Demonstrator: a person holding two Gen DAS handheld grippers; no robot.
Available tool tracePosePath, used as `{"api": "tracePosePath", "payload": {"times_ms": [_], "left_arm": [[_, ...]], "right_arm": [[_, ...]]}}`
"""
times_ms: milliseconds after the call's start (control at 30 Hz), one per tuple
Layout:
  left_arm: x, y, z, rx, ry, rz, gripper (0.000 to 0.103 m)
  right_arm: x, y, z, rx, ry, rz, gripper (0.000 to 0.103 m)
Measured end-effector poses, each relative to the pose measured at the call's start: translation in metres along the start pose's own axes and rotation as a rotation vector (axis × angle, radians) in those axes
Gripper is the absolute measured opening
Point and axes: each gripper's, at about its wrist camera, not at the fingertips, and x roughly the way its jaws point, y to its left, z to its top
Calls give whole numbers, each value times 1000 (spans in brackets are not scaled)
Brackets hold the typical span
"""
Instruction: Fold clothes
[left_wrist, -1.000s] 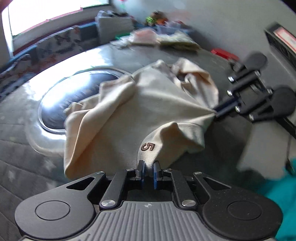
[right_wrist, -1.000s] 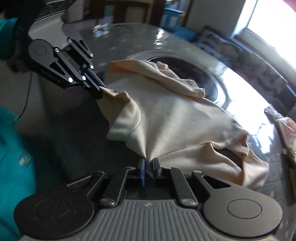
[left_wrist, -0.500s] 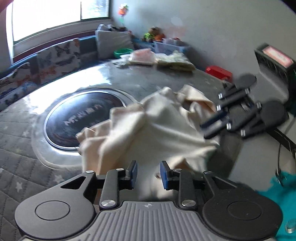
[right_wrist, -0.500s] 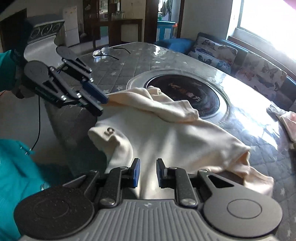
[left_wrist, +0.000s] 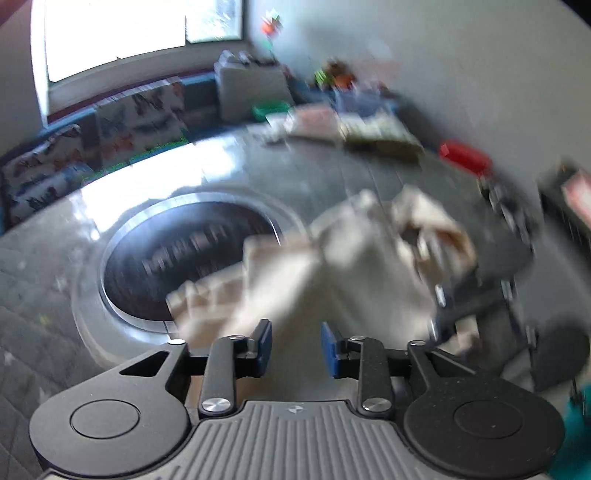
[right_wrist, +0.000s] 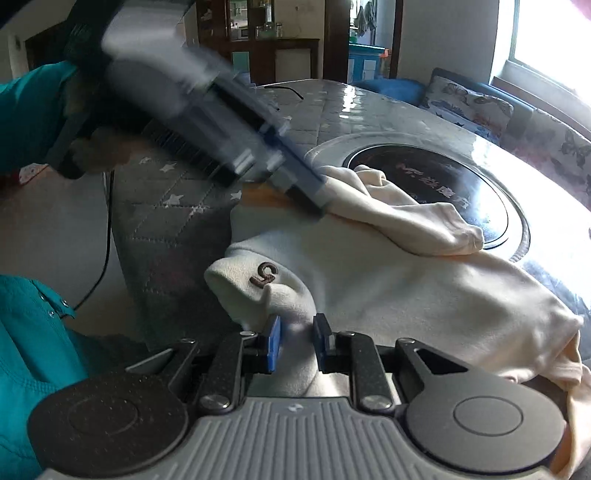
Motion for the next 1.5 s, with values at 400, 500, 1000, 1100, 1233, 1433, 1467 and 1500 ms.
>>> {"api": "tracePosePath", "payload": {"times_ms": [400, 500, 1000, 1100, 1233, 1433, 1467, 1500], "left_arm": [[98, 20, 39, -114, 53, 91, 49], [108, 24, 38, -148, 67, 61, 43], [8, 93, 19, -388, -174, 286, 7], [-22, 113, 5, -420, -207, 405, 7], [-54, 138, -18, -447, -223, 547, 7], [-68, 170, -57, -483, -155, 674, 7], [-67, 173, -63, -481, -137, 690, 7], [-64, 174, -67, -481, -122, 702, 7]], "right_arm": [[2, 5, -1, -1, -7, 8, 29], [3, 5, 0, -2, -8, 12, 32], [-1, 4, 2, 20, -18, 10, 40], [-2, 3, 4, 24, -21, 2, 41], [-4, -1, 4, 49, -28, -11, 42], [-4, -7, 9, 67, -47, 1, 43], [-2, -6, 11, 62, -50, 6, 43], [0, -5, 14, 56, -54, 13, 46]]}}
